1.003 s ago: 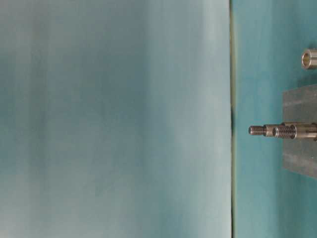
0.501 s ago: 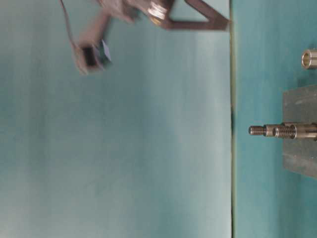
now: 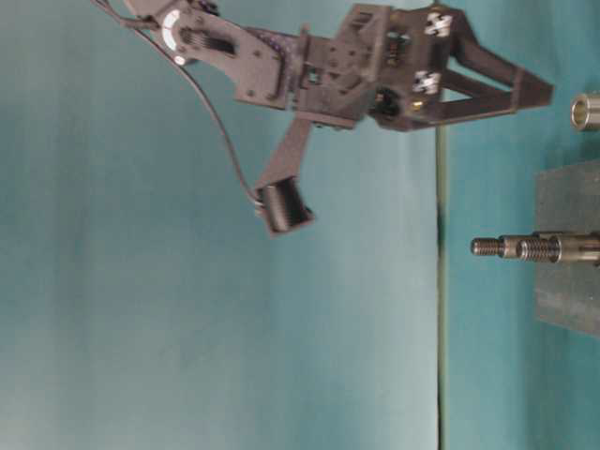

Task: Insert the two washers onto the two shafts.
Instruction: 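Move the right gripper over the upper steel washer beside the block, then close the right gripper on the upper washer and lift it, then carry the washer to the upper shaft and slide it down over it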

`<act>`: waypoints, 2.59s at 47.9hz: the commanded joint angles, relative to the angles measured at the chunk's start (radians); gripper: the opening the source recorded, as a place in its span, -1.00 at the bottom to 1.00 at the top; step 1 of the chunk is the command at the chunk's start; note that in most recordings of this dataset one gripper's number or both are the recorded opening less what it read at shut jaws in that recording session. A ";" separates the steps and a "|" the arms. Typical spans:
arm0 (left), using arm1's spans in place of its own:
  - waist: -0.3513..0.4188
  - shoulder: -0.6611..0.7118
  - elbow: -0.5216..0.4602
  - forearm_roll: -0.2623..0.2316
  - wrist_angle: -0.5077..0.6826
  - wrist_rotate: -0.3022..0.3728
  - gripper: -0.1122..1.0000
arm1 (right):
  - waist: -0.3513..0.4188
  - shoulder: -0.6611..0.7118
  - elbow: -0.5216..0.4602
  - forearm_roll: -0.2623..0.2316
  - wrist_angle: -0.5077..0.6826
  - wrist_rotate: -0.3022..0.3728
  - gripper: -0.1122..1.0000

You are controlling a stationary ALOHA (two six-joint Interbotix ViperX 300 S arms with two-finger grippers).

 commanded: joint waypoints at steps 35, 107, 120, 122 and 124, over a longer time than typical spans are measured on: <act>0.000 0.008 -0.025 0.002 -0.005 -0.002 -0.80 | 0.034 0.069 -0.026 -0.005 -0.080 -0.028 0.65; -0.008 0.049 -0.015 0.002 -0.038 -0.002 -0.80 | 0.060 0.035 -0.360 -0.048 0.169 -0.006 -0.20; -0.008 0.049 -0.015 0.002 -0.038 -0.002 -0.80 | 0.072 0.086 -0.414 -0.049 0.173 -0.026 -0.20; -0.008 0.051 -0.015 0.002 -0.038 -0.002 -0.80 | 0.072 0.092 -0.420 -0.049 0.175 -0.026 -0.20; -0.008 0.049 -0.014 0.002 -0.038 -0.002 -0.80 | 0.072 0.097 -0.425 -0.051 0.176 -0.026 -0.20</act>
